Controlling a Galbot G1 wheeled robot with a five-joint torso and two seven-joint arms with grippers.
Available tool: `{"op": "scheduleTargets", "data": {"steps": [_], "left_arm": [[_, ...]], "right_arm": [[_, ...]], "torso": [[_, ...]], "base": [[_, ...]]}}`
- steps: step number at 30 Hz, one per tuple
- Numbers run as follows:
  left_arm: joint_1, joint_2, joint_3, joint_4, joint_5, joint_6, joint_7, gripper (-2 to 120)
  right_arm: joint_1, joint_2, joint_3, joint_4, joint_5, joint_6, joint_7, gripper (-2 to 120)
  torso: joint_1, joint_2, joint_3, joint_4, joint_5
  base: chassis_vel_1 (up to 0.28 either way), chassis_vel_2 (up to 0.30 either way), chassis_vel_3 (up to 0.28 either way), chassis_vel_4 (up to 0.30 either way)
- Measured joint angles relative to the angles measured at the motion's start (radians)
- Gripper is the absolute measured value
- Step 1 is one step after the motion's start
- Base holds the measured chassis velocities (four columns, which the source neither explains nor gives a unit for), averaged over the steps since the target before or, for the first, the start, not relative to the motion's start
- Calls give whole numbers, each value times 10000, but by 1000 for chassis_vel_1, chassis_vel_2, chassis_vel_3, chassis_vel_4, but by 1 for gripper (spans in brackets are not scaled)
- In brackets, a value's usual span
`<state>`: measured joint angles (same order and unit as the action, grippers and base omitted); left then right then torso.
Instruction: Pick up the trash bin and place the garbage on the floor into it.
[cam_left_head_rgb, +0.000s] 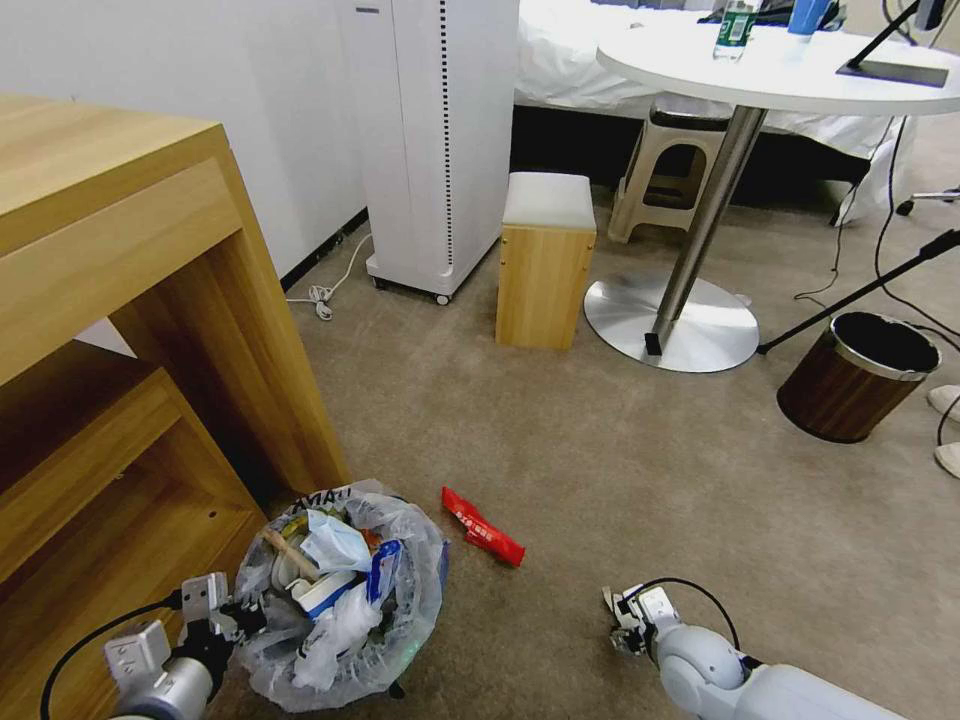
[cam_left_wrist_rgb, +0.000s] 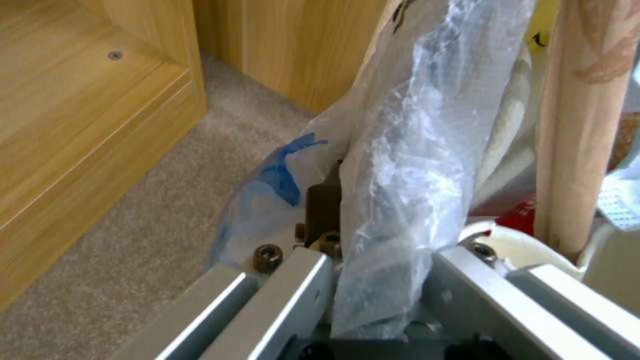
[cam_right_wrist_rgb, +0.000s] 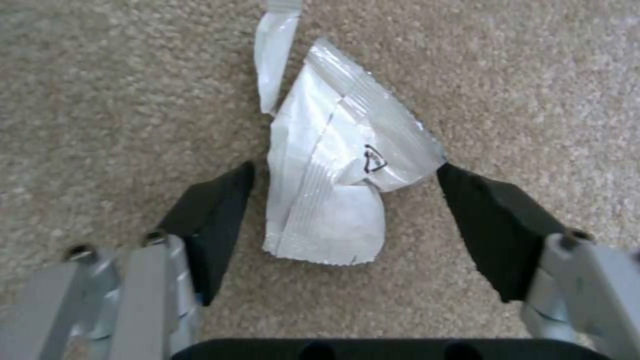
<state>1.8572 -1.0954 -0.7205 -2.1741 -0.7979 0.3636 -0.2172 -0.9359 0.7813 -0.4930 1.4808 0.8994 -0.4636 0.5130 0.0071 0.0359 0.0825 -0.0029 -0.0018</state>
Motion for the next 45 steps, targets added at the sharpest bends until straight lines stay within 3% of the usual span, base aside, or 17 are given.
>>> {"op": "scheduleTargets", "data": {"steps": [15,17,19,20,24,27,34,38,41,45], "left_arm": [[-25,0,47,10,12,-20,-10,0],[-29,-4,50,44,26,-21,-23,0],[-30,-4,55,49,20,-20,-12,0],[-32,-3,52,48,26,-22,-13,0],[-52,-8,52,57,21,-22,-15,0],[-54,-10,47,62,35,-24,-33,0],[-70,6,64,108,37,-22,-31,0],[-89,93,15,129,-4,-22,-48,0],[-101,147,-5,128,-65,-14,-55,0],[-108,186,-13,117,-90,6,-66,0]], "right_arm": [[-270,-162,54,-4,-599,375,-73,34],[-258,-277,131,-67,-694,394,32,26],[-261,-301,128,16,-697,414,27,20],[-255,-333,136,111,-698,425,30,15],[-255,-350,136,232,-747,492,43,2],[-270,-336,128,267,-787,577,50,0],[-272,-528,183,611,-947,744,20,0],[-239,-787,345,1144,-1143,1528,-409,0],[-193,-981,699,2051,-1359,3057,-1257,0],[2,-1087,1046,3220,-1297,4037,-1813,0]], "torso": [[-3,-6,3,13,40],[1,-8,6,9,-6],[1,-9,8,0,2],[2,-9,6,6,33],[1,-9,4,5,4],[2,-7,4,7,20],[1,-5,3,5,14],[2,-5,3,3,12],[1,-4,3,5,10],[0,-3,3,5,12]], "base": [[0,0,0,0],[-33,7,13,8],[-65,10,26,2],[0,0,0,0],[0,0,0,0],[0,0,0,0],[0,0,0,0],[0,0,0,0],[0,0,0,0],[0,0,0,0]]}}
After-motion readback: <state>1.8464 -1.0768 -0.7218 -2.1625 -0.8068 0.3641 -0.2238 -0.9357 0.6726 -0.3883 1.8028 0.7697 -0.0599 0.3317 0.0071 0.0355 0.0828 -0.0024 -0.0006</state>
